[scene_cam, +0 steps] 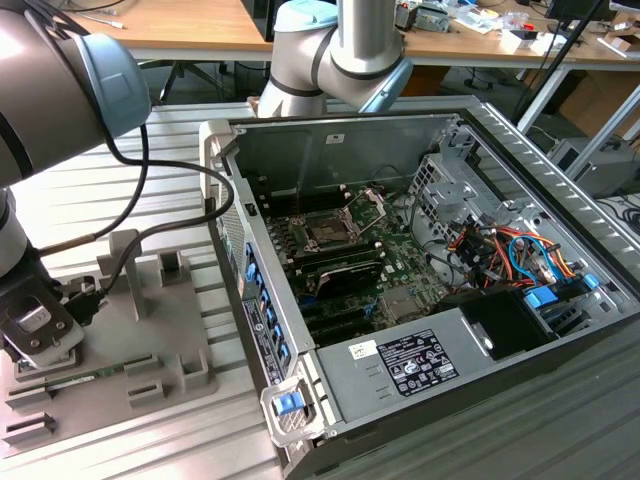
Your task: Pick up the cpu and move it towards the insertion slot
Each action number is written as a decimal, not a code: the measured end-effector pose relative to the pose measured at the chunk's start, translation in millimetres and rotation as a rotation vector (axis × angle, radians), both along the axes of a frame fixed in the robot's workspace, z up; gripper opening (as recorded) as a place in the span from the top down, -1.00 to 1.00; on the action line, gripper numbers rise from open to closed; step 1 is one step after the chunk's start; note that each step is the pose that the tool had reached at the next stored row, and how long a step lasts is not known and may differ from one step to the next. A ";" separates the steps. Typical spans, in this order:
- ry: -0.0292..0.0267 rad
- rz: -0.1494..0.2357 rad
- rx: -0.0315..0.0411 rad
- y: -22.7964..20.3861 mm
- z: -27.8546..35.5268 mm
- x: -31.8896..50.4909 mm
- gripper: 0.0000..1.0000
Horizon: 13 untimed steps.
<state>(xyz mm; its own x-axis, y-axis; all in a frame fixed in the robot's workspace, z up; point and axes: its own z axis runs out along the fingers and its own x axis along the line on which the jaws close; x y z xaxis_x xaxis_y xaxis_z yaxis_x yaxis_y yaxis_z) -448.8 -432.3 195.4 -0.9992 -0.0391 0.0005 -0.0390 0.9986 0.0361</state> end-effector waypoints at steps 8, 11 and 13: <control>0.0000 0.000 0.0000 0.0 1.9 0.0 -0.09; 0.0001 0.000 0.0000 0.0 2.6 0.0 -0.09; 0.0000 0.000 0.0000 0.0 3.1 0.0 -0.09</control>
